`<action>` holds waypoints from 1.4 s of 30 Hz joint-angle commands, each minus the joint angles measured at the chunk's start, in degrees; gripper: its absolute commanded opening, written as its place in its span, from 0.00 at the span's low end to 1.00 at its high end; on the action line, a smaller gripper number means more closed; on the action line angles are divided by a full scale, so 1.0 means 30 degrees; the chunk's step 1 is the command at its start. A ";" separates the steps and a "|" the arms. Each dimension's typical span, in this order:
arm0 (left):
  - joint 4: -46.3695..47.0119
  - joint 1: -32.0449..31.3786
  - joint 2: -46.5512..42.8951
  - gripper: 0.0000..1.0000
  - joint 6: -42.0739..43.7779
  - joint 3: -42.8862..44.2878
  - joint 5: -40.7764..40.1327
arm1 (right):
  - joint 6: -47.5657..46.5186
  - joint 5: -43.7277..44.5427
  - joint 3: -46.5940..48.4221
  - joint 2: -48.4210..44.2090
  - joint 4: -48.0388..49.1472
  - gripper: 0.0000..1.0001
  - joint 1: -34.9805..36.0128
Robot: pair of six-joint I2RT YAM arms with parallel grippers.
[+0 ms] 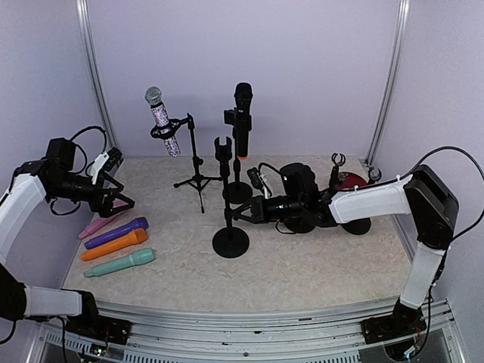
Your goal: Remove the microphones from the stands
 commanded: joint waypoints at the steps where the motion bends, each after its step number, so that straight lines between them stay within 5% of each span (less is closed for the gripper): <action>1: -0.0537 -0.0134 0.0672 0.96 0.0147 0.0050 0.0836 | -0.5905 0.6184 0.0710 -0.0446 -0.4438 0.00 0.1699; 21: -0.2855 -0.0261 0.3842 0.90 0.2305 0.1520 -0.0142 | -1.5304 1.5180 -0.3290 -0.3506 -0.1683 0.00 0.4933; 42: -0.0438 -0.0375 0.4108 0.91 0.0093 0.1130 0.1274 | -2.9731 2.4367 -0.3554 -0.0281 0.7059 0.00 0.7703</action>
